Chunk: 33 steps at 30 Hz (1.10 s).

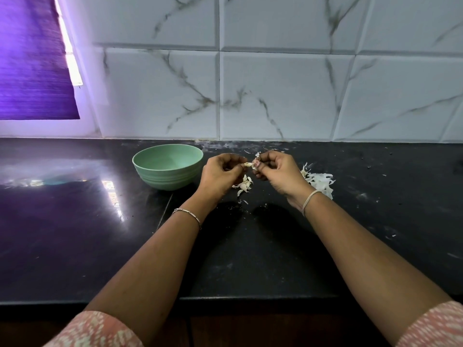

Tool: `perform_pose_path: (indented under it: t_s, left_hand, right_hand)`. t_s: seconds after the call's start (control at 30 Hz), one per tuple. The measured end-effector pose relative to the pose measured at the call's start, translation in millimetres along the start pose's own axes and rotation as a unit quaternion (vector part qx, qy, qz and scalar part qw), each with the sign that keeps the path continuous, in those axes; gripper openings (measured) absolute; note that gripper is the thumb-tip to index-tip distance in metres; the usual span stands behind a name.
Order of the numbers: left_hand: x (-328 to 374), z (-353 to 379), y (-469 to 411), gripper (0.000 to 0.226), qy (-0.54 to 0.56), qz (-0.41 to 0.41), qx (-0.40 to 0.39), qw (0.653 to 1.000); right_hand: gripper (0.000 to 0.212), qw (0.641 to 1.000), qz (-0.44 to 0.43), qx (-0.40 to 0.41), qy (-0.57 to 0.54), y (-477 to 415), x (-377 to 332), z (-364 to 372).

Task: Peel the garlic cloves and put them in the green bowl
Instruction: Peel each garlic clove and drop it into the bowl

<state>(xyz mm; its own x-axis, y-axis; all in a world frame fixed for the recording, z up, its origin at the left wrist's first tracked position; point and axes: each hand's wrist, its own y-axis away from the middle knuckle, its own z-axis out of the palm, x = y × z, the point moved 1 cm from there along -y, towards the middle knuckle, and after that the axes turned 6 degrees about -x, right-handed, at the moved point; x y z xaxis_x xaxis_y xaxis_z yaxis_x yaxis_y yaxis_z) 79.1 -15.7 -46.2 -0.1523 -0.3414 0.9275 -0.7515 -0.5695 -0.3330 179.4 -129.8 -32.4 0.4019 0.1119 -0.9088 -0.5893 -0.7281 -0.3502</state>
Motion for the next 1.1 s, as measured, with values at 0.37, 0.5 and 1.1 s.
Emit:
perform_pose_path:
  t_s: [0.37,0.5,1.1]
  left_hand:
    - [5.3,0.7,4.9,0.023,0.092,-0.046,-0.040,0.994]
    - [5.0,-1.1,6.4,0.022,0.110,-0.054,-0.050,0.991]
    - [2.4,0.4,8.4,0.011,0.112,-0.068,-0.104,0.986]
  right_hand:
    - [0.013,0.992,-0.025,-0.081,0.091,0.2,-0.8,-4.3]
    - [0.013,0.989,-0.005,-0.119,0.083,1.8,-4.2,-11.2]
    - [0.018,0.899,0.113,0.093,0.413,2.8,13.6,-103.6]
